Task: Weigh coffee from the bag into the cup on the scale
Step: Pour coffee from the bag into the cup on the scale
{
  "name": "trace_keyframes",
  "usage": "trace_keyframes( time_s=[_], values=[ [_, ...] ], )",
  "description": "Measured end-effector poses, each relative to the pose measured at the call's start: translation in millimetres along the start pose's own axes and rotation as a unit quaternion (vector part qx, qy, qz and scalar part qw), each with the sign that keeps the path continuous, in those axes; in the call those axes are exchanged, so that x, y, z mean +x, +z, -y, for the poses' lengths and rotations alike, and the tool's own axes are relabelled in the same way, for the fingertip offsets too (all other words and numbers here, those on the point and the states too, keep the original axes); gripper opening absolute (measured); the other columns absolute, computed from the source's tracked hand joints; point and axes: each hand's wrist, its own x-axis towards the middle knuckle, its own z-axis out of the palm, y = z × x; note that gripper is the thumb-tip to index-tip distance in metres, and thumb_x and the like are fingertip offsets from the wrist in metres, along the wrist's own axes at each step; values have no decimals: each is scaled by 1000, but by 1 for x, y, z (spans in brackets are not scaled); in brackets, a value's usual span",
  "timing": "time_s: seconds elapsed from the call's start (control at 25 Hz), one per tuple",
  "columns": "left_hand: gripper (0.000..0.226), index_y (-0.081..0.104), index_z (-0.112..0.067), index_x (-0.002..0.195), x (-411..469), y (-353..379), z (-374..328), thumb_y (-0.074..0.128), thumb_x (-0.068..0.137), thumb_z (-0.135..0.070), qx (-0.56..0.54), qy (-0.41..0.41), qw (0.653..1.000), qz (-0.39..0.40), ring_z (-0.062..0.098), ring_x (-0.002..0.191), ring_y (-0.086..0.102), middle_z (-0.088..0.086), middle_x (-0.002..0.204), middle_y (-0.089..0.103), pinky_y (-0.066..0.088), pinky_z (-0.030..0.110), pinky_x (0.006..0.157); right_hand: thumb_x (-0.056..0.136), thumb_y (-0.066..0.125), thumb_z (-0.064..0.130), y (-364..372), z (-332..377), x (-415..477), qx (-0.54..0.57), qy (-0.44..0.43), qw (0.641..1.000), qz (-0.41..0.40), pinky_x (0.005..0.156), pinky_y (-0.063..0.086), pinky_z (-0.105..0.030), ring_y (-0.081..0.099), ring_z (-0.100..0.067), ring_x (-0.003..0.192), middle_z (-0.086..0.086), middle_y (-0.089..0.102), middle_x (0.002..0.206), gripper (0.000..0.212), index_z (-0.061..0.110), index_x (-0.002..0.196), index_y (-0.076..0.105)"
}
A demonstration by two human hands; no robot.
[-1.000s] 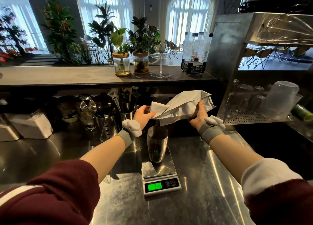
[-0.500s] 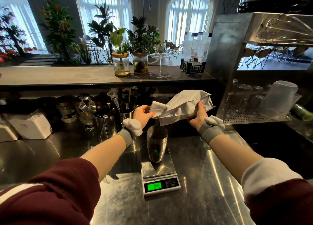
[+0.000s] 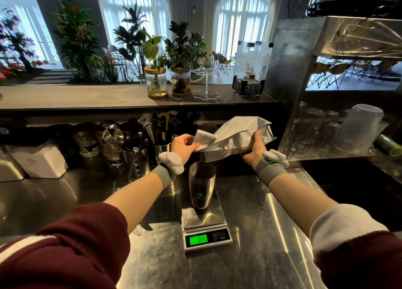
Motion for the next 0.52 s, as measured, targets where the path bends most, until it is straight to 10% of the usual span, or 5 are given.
trace_keyframes(
  time_s=[0.52],
  values=[
    [24, 63, 2, 103, -1, 4, -4, 64, 81, -6, -10, 1, 1000, -9, 21, 89, 60, 20, 102, 68, 52, 36, 86, 91, 55, 44, -1, 3, -4, 4, 3, 1000, -11, 84, 47, -45, 57, -29, 121, -9, 59, 133, 49, 13, 129, 56]
  ],
)
